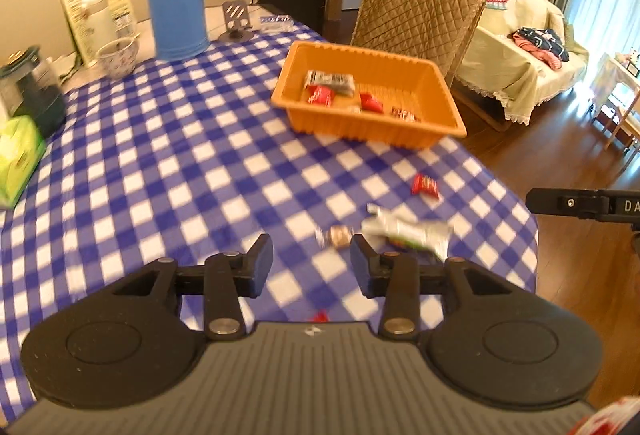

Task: Organize snacks
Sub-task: 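Withdraw both tools from the tray back over the table, then grasp the small red candy with the left gripper while the right gripper grasps the white-green packet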

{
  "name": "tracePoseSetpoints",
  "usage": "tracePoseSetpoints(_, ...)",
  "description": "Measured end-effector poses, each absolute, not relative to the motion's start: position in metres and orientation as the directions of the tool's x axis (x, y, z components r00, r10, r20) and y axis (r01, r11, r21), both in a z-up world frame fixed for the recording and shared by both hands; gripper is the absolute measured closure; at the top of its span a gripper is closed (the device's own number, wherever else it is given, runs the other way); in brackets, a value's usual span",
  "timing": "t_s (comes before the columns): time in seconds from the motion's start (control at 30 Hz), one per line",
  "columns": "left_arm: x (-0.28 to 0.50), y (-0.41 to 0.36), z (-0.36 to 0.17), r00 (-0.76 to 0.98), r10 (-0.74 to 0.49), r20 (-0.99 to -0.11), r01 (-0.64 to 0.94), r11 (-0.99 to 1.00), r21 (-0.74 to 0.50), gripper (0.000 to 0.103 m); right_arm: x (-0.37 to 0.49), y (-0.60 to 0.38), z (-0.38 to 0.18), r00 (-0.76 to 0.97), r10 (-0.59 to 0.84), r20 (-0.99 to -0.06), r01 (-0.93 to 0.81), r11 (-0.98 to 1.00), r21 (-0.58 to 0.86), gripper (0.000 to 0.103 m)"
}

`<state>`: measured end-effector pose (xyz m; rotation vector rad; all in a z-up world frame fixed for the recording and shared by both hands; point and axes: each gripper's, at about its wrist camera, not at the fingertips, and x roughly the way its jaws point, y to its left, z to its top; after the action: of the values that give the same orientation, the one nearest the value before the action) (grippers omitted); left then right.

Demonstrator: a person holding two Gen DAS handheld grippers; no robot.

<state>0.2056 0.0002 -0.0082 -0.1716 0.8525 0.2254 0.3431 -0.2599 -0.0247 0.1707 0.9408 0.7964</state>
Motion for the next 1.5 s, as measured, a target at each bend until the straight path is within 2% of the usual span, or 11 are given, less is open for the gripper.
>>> tracePoseSetpoints(0.67,0.126,-0.059,-0.046,0.543,0.165,-0.824,-0.34,0.94,-0.036,0.059,0.256,-0.273,-0.059,0.194,0.627,-0.754,-0.712,0.619,0.332,0.025)
tracePoseSetpoints(1.5,0.101,-0.066,-0.074,0.482,0.187,-0.856,-0.426,0.904,-0.043,0.059,0.246,-0.242,-0.085,0.065,0.604,-0.794,-0.803,0.504,0.318,0.025)
